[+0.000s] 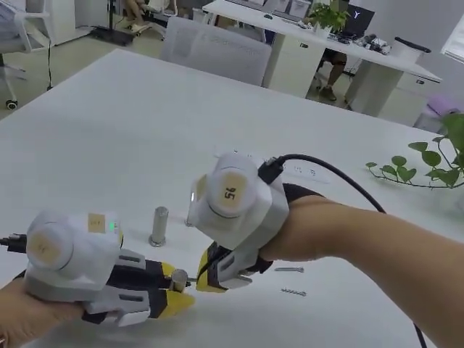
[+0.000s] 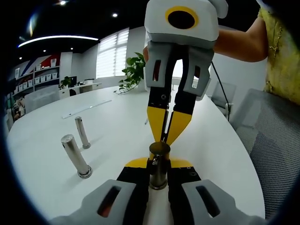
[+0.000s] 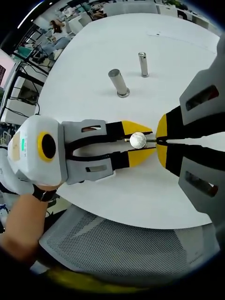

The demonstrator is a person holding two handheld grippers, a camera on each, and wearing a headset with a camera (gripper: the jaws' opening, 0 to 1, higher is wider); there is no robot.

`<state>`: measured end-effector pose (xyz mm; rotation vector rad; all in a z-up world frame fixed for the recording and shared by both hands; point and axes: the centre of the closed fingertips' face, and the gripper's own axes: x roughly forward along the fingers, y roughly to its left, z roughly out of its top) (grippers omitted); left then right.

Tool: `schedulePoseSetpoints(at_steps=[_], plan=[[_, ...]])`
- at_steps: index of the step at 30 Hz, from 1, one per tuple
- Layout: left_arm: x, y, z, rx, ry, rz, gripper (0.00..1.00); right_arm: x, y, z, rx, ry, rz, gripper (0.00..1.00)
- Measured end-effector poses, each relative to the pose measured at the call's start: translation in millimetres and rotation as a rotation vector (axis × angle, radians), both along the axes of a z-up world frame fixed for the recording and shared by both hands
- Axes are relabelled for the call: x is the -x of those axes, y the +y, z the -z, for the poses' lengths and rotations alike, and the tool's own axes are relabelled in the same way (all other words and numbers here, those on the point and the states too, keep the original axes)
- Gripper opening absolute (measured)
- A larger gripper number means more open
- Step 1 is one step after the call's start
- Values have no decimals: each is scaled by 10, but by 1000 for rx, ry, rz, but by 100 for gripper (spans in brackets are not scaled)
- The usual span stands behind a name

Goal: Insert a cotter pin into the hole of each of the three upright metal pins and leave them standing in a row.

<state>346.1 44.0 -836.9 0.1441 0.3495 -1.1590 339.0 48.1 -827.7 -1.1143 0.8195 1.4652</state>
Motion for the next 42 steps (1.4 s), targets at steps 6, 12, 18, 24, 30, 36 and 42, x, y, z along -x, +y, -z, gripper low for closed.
schedulePoseSetpoints(at_steps=[6,12,18,24,30,36,42], plan=[[9,-20,6,-5,-1,7,12,12,20,0,-1,1,-3,2],[19,-26,10,-6,-1,10,12,28,45,-2,-2,-2,-10,2],[24,-31,9,-6,-1,14,12,39,79,-12,-11,1,-18,2],[34,-50,-2,-3,2,16,12,45,99,-19,-17,1,-26,2],[37,-56,-11,-1,4,16,12,47,103,-15,-14,5,-22,3],[30,-52,-11,0,4,16,12,59,106,-13,-15,25,4,5],[23,-46,-5,3,6,16,12,69,119,-16,-22,34,17,8]])
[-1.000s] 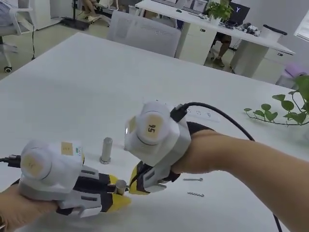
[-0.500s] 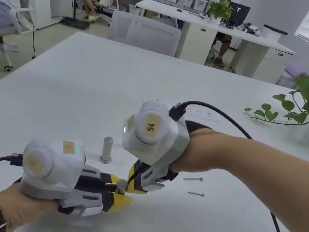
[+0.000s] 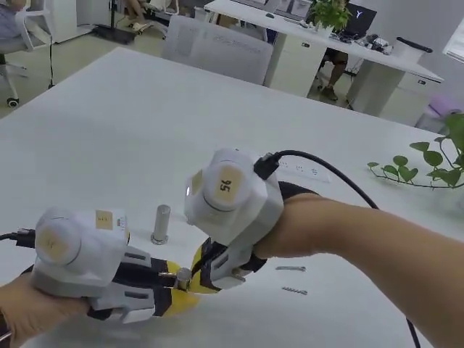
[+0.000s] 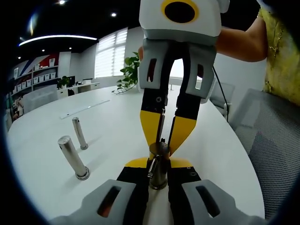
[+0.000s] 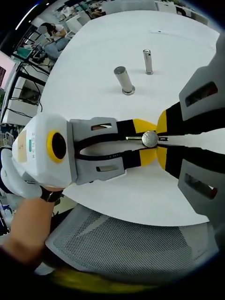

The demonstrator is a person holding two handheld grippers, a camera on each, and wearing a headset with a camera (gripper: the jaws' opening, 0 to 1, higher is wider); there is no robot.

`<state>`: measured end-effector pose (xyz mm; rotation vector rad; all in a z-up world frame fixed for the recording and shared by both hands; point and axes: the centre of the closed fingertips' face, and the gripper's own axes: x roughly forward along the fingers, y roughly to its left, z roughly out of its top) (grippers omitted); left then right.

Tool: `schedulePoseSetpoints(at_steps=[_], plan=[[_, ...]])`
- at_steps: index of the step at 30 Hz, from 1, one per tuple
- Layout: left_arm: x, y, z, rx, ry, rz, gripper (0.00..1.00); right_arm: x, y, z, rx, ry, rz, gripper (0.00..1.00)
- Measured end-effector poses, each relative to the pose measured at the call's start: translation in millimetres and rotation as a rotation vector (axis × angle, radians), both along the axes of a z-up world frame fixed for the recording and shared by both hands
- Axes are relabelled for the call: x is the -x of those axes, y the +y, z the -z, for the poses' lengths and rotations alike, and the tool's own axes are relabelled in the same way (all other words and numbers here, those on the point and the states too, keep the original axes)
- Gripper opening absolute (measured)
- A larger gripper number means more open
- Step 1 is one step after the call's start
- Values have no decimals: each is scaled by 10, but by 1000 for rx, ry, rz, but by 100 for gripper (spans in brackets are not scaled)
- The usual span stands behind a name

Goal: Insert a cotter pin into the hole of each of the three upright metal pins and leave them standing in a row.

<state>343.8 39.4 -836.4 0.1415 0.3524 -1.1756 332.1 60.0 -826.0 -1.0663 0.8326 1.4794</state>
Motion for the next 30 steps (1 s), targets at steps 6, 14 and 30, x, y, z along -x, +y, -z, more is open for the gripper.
schedulePoseSetpoints(at_steps=[6,14,30], plan=[[7,4,3,0,0,0,12,8,-58,-6,6,12,14,10],[8,9,9,0,1,2,12,-8,-74,7,9,-1,-2,5],[-3,11,21,8,10,2,12,16,-94,4,-15,22,25,9]])
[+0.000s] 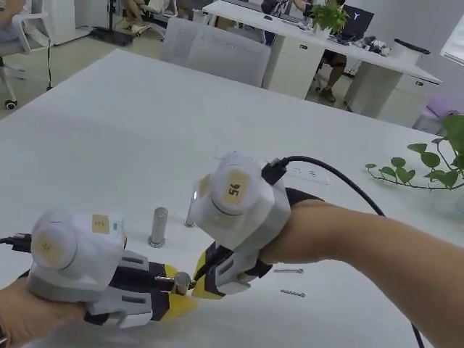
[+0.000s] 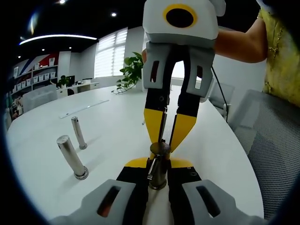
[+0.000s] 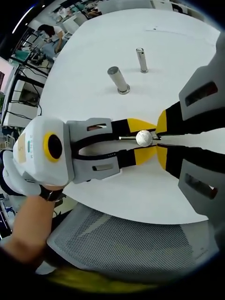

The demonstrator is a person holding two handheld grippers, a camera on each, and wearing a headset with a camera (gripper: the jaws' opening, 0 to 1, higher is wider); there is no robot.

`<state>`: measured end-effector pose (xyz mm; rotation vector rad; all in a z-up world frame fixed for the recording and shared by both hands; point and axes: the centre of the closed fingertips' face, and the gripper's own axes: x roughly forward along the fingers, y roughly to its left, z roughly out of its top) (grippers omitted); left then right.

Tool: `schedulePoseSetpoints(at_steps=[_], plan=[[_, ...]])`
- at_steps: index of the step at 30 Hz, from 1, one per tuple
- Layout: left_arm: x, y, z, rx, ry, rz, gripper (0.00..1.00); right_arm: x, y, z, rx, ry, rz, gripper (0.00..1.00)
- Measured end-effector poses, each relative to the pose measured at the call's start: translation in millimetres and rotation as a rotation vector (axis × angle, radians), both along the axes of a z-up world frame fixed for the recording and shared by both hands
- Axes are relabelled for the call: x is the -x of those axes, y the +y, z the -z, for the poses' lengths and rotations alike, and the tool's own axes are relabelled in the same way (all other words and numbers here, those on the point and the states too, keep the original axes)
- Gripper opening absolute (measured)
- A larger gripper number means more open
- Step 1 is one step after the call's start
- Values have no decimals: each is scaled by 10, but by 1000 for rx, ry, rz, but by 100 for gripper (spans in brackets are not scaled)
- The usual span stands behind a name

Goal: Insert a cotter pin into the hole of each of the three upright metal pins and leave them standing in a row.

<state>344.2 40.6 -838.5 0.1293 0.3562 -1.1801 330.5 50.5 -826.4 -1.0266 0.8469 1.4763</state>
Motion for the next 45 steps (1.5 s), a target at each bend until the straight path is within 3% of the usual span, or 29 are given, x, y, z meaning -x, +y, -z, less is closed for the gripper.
schedulePoseSetpoints(at_steps=[12,15,19,30,45], plan=[[6,-5,-2,4,5,-2,13,0,91,-115,-78,11,14,14],[15,5,31,-7,17,-6,14,15,109,-107,-87,16,12,15],[25,1,3,19,29,-15,22,17,125,-99,-94,15,10,15],[64,18,-11,22,65,-37,38,18,190,-73,-140,28,14,19],[76,18,-48,32,69,-42,42,26,169,74,-205,73,39,18]])
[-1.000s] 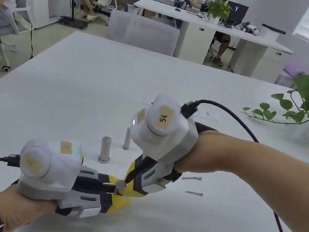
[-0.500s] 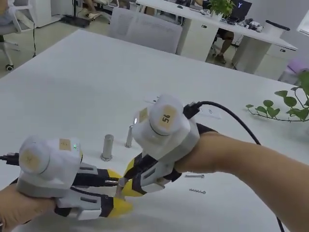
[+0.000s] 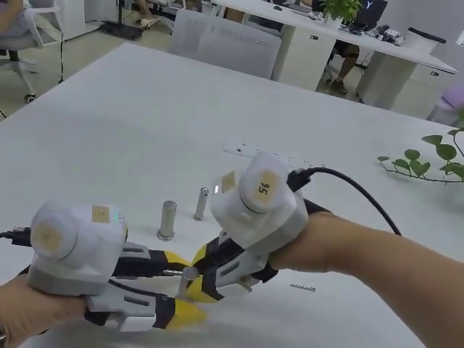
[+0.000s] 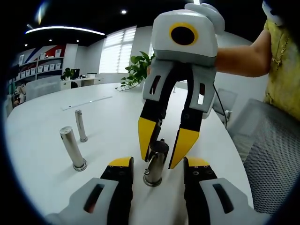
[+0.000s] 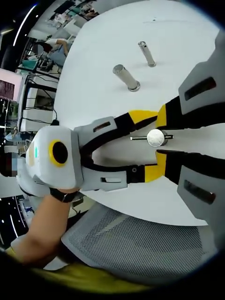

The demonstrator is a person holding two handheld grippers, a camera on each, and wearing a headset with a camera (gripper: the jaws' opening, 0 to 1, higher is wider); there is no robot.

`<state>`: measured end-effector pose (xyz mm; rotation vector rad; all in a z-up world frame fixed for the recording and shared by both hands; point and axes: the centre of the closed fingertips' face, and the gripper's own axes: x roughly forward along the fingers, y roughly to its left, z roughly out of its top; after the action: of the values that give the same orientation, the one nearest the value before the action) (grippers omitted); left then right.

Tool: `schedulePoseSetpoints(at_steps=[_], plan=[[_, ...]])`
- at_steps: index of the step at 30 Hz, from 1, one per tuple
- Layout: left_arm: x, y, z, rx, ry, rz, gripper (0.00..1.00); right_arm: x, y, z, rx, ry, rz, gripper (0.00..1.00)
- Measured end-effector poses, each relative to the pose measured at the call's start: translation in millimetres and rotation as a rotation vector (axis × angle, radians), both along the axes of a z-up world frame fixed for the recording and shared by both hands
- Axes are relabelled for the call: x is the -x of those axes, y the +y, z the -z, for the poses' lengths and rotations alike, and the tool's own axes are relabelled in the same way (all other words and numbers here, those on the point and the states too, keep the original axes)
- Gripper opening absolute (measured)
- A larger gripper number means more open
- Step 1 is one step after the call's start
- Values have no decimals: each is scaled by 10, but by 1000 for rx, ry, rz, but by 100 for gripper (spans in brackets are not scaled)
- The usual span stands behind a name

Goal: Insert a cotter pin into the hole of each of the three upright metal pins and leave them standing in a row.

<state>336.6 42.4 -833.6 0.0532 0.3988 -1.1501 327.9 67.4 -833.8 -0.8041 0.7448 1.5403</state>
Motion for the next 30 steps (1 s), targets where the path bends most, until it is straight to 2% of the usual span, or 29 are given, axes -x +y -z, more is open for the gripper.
schedulePoseSetpoints(at_steps=[2,3,5,7,10,11,15,17,19,26,28,30], plan=[[3,7,-4,1,0,0,42,4,10,-1,-43,16,17,18],[1,15,0,-4,-1,-2,42,13,39,-18,-97,37,40,19],[4,22,6,-6,2,-2,41,6,22,-5,-135,58,73,19],[6,29,18,-11,5,0,41,-29,12,13,-157,44,87,19],[3,32,27,-12,9,-2,41,-38,12,40,-206,82,127,19],[1,35,31,-14,10,-3,41,-17,5,50,-219,115,144,19],[7,38,32,-14,13,-5,41,-18,6,67,-264,132,162,20],[6,45,44,-20,16,-6,41,-43,32,46,-308,126,178,20],[6,48,40,-19,18,-9,41,-46,79,-1,-360,147,204,20],[11,87,4,-15,21,-35,47,-41,75,27,-383,158,218,19],[28,89,1,-9,40,-44,51,-39,90,27,-388,154,215,19],[40,97,2,-15,36,-45,53,-45,106,12,-405,159,218,19]])
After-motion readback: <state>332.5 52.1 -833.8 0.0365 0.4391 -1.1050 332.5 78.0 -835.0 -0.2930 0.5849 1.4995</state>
